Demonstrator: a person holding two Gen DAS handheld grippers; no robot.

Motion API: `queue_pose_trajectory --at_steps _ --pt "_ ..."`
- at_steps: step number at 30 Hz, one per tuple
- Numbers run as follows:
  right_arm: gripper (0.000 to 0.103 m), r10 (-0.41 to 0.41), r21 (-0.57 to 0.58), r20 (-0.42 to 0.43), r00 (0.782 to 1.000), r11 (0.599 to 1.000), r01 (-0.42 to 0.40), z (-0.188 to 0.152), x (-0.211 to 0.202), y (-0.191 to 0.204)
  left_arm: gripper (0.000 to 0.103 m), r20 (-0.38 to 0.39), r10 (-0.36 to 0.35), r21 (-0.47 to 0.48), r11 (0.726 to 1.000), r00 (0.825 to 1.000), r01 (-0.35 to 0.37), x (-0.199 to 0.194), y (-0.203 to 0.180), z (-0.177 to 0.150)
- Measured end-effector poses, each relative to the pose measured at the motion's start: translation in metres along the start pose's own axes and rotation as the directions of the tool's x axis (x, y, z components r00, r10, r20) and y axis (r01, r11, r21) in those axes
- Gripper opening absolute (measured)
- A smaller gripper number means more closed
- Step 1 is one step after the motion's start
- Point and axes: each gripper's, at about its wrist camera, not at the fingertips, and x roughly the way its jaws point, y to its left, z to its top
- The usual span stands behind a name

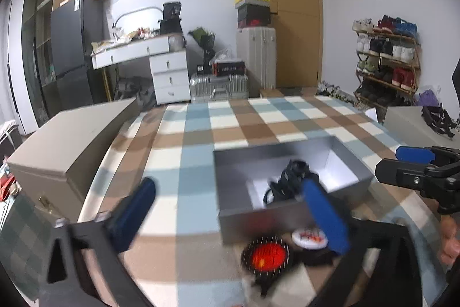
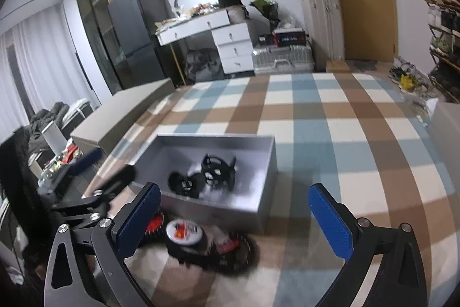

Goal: Organize jewelry
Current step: 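Open the right tool to drop the claw clip into the box, then lower the right tool onto the black bead bracelet and close it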

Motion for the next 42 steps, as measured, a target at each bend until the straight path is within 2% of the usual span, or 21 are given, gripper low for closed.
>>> queue_pose_trajectory --at_steps 3,5,9,12,15,18,22,26,30,39,42 --pt "0.103 -0.011 -0.034 0.001 1.000 0.999 0.011 -0.009 -0.004 0.004 0.102 -0.059 -0.043 -0.026 0.999 0.997 0.041 -0.010 0.009 -0.006" --pt "0.103 -0.005 -0.046 0.020 1.000 0.999 0.006 -0.015 -0.004 0.003 0.102 -0.076 -0.040 -0.038 0.999 0.996 0.037 -0.016 0.014 -0.011" --pt "0.103 -0.021 -0.040 -0.031 0.999 0.999 0.019 -0.021 0.005 0.001 0.102 -0.098 -0.009 -0.016 1.000 0.995 0.008 -0.021 0.018 -0.022" --pt "0.103 -0.053 -0.085 -0.078 0.996 0.995 0.046 -0.026 0.010 0.006 0.102 -0.104 -0.002 0.011 1.000 0.995 0.004 -0.019 0.016 -0.027" --pt "0.103 -0.075 -0.121 -0.125 0.989 0.991 0.060 -0.033 0.016 0.010 0.102 -0.121 -0.019 0.013 1.000 0.992 0.021 -0.019 0.015 -0.035" --pt "0.103 -0.068 -0.145 -0.147 0.987 0.988 0.047 -0.043 0.017 0.012 0.102 -0.119 -0.020 0.027 0.999 0.993 0.023 -0.019 0.013 -0.041" --pt "0.103 -0.066 -0.149 -0.156 0.986 0.988 0.042 -0.045 0.019 0.010 0.102 -0.104 0.041 0.075 0.997 0.994 -0.033 -0.013 0.008 -0.046" --pt "0.103 -0.049 -0.133 -0.175 0.983 0.991 0.026 -0.047 0.023 0.010 0.102 -0.129 0.006 0.071 0.997 0.992 0.003 -0.010 0.010 -0.049" --pt "0.102 -0.001 -0.131 -0.190 0.982 0.991 -0.024 -0.051 0.028 0.019 0.102 -0.131 -0.017 0.067 0.997 0.991 0.026 -0.012 0.011 -0.050" --pt "0.102 -0.080 -0.250 -0.189 0.979 0.968 0.030 -0.062 0.040 0.046 0.102 -0.145 -0.022 0.035 0.999 0.989 0.027 -0.012 0.013 -0.049" --pt "0.098 -0.111 -0.278 -0.194 0.975 0.959 0.054 -0.063 0.046 0.051 0.102 -0.144 -0.030 0.019 0.999 0.989 0.033 -0.012 0.015 -0.050"
